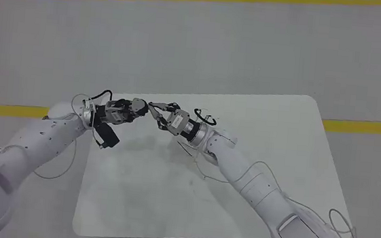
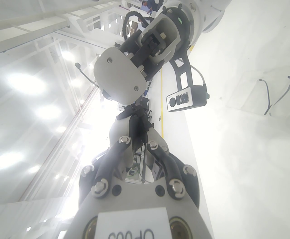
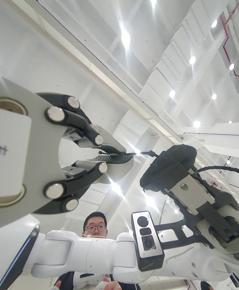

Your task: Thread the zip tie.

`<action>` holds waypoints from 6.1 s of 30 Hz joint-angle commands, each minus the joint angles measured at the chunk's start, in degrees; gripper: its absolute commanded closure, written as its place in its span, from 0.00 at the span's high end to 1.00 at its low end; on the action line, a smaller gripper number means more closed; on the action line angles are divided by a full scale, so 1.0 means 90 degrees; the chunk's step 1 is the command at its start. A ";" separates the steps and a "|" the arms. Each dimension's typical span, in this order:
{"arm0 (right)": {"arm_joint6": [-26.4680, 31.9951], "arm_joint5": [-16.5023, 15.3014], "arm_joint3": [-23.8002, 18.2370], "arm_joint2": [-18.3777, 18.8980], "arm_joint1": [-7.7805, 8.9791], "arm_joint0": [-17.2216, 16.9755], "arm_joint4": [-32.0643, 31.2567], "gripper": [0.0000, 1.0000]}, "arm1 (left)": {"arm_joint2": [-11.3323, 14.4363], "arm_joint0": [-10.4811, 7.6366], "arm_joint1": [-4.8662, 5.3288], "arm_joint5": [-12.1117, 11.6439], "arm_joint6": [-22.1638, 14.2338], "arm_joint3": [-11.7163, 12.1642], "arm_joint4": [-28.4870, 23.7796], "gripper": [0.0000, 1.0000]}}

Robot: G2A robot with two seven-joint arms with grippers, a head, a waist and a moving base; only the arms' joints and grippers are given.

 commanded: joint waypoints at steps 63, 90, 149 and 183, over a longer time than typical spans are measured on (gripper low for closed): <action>0.0029 0.0000 0.0412 0.0391 -0.0352 -0.0211 0.0000 0.00 | 0.0000 0.0000 0.0000 0.0000 0.0000 0.0000 0.0000 0.00; 0.0186 0.0000 0.0700 0.0426 -0.0519 -0.0216 0.0000 0.00 | 0.0000 0.0000 0.0000 0.0000 0.0000 0.0000 0.0000 0.00; 0.0201 -0.1981 -0.0654 0.1190 0.0407 -0.0547 -0.3189 1.00 | 0.0000 0.0000 0.0000 0.0000 0.0000 0.0000 0.0000 0.00; -0.1649 -0.4329 -0.2813 0.1455 0.1037 -0.1012 -1.1493 1.00 | 0.0000 0.0000 0.0000 0.0000 0.0000 0.0000 0.0000 0.00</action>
